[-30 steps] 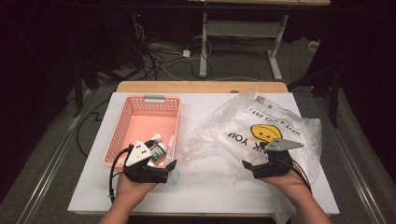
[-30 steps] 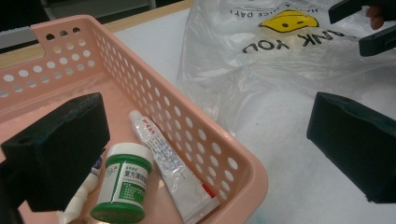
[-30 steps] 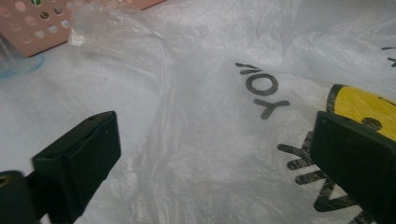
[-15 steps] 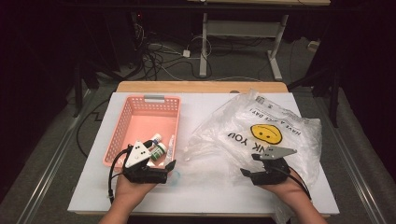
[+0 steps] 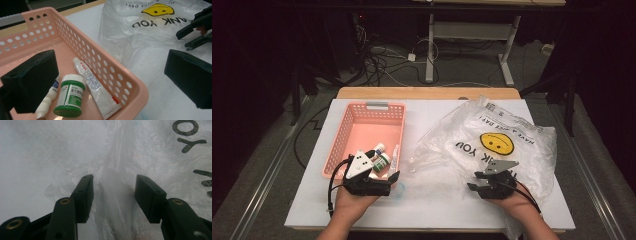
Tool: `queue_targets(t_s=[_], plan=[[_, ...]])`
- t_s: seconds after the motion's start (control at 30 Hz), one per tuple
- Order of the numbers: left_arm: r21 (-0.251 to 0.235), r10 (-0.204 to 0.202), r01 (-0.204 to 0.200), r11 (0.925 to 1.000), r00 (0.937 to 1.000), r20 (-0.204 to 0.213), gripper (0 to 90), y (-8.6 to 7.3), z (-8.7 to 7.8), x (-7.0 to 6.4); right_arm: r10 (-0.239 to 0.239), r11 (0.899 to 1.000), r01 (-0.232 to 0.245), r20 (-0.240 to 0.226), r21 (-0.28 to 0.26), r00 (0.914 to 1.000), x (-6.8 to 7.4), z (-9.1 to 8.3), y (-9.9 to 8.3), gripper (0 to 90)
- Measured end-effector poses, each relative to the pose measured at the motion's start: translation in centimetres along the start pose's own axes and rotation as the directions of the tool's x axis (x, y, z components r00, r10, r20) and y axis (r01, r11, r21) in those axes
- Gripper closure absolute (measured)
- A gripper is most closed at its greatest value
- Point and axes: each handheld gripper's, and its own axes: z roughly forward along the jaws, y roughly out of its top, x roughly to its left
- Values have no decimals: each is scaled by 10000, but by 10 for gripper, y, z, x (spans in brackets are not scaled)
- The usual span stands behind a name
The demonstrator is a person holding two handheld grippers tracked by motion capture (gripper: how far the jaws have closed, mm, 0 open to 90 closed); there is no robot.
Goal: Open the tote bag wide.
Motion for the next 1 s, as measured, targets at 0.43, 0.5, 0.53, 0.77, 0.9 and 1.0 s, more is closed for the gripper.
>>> queue_targets(t_s=[0.43, 0.5, 0.53, 0.77, 0.9, 1.0], plan=[[42, 46, -46, 10000, 10000, 33, 0, 0, 1, -2, 45, 9999, -43, 199, -98, 9998, -7, -1, -2, 740], [44, 56, -56, 10000, 10000, 53, 0, 0, 1, -2, 30, 9999, -27, 218, -121, 9998, -8, -1, -2, 769], [61, 84, -85, 9999, 9999, 64, 0, 0, 1, -3, 33, 9999, -30, 213, -136, 9998, -8, -1, -2, 786], [95, 79, -81, 9999, 9998, 172, 0, 0, 3, -4, 52, 9998, -46, 328, -185, 9994, -8, -1, -3, 884], [92, 75, -77, 9999, 9997, 214, 0, 0, 3, -4, 27, 9996, -14, 448, -284, 9990, -9, -3, -3, 900], [96, 56, -59, 9999, 9997, 229, 0, 0, 3, -4, 193, 9983, -166, 488, -556, 9986, -11, -6, -3, 900]])
